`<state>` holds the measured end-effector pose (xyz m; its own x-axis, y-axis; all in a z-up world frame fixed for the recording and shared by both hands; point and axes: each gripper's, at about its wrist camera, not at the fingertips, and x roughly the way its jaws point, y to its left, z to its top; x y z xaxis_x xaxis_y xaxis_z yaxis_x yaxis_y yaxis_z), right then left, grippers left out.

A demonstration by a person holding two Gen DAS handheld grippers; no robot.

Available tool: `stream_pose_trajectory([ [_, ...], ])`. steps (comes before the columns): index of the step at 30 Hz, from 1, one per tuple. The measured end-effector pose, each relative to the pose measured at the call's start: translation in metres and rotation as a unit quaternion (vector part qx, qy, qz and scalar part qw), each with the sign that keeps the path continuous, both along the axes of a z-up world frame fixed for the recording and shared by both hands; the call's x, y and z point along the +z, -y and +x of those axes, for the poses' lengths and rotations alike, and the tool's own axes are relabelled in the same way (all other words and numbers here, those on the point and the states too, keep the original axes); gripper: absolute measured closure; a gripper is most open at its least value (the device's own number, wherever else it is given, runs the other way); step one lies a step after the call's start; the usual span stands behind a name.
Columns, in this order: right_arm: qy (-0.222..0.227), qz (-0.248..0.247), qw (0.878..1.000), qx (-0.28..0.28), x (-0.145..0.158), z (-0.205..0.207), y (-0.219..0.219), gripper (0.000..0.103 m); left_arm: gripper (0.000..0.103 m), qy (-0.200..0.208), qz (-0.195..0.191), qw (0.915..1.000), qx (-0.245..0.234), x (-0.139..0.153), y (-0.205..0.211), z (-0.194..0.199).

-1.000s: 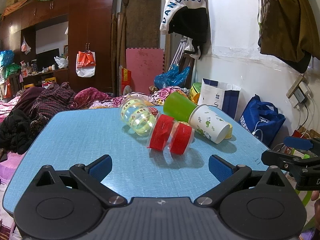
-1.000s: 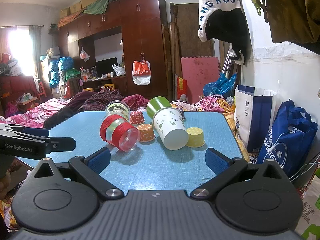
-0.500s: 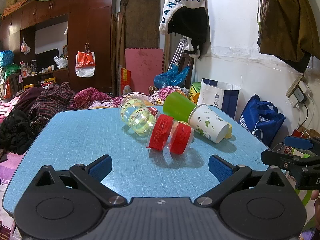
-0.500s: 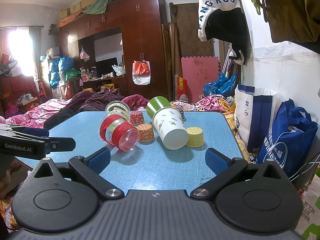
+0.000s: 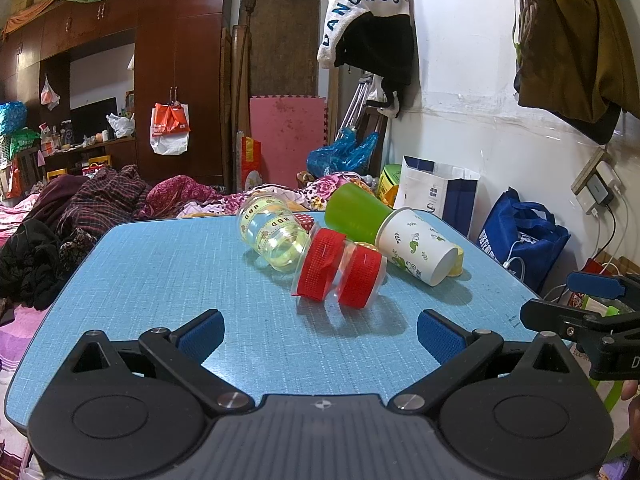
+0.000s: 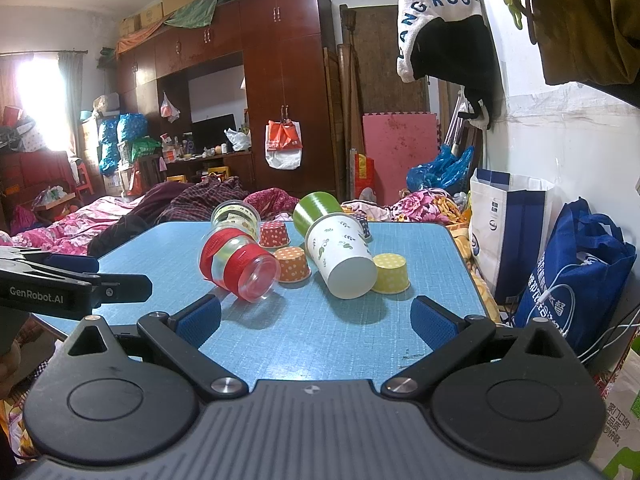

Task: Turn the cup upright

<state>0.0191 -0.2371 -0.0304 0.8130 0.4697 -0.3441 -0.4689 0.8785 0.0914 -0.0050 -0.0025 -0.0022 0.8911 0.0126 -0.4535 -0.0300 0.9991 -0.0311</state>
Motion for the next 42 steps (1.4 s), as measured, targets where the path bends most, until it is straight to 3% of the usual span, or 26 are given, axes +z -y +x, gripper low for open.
stream_pose_trajectory([
  [7,-0.002,0.026,1.0,0.016,-0.001,0.002,0.002,0.001,0.0,0.024,0.006,0.9997,0.003,0.007,-0.009,-0.006],
  [11,0.038,0.024,0.999,0.017,0.003,0.004,-0.005,0.001,0.0,0.057,-0.003,0.9982,0.017,0.019,-0.033,-0.011],
  [14,0.042,0.022,0.999,0.008,0.012,0.014,-0.019,0.001,0.0,0.06,0.006,0.9977,0.032,0.021,-0.043,-0.003],
  [17,0.015,0.019,0.999,0.021,0.023,0.031,-0.036,0.001,0.0,0.048,0.009,0.9985,0.025,0.019,-0.049,0.006],
  [20,-0.034,0.015,0.998,0.05,0.033,0.053,-0.06,0.001,0.0,0.048,-0.023,0.9985,0.014,0.018,-0.067,0.005],
  [27,-0.12,-0.069,0.983,0.117,0.05,0.109,-0.143,0.001,0.0,0.057,-0.038,0.9968,0.042,0.013,-0.103,0.004],
  [34,-0.155,-0.163,0.969,0.105,0.042,0.14,-0.198,0.001,0.0,0.046,-0.057,0.9971,0.021,0.001,-0.123,0.008],
  [42,-0.202,-0.201,0.954,0.094,0.031,0.17,-0.222,0.019,0.0,0.038,-0.105,0.9936,0.01,-0.013,-0.152,0.006],
])
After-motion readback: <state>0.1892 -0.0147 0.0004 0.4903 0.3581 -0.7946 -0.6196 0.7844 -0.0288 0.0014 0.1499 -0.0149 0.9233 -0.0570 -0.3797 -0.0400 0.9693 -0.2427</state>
